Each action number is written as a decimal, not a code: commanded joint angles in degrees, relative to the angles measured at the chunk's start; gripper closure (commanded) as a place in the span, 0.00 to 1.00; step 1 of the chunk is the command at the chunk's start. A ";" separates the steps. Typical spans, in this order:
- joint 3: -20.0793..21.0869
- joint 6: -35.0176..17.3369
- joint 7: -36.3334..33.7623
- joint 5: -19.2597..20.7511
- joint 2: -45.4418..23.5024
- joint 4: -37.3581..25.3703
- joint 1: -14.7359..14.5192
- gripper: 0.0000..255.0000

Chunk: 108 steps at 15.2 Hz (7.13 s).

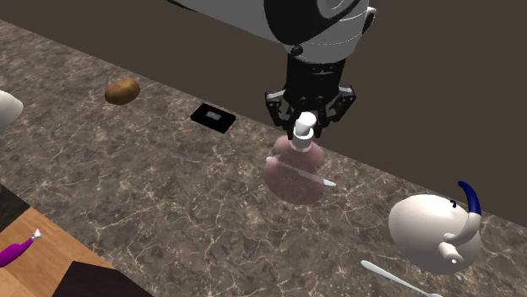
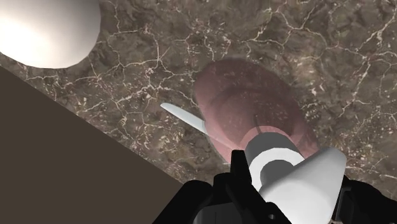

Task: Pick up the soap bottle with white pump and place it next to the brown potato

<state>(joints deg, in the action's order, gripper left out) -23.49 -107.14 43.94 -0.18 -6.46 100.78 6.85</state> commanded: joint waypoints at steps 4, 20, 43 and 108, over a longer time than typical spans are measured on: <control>-0.05 3.85 0.07 0.07 0.17 -3.73 0.05 1.00; 2.19 12.71 -5.35 1.30 2.85 -9.98 -3.12 1.00; 17.56 14.19 -36.59 2.12 3.79 -9.45 -18.99 1.00; 26.32 12.02 -59.60 3.09 -19.87 -30.13 -33.33 0.00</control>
<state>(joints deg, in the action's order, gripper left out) 2.82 -96.04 -15.60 2.90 -26.22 71.58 -26.40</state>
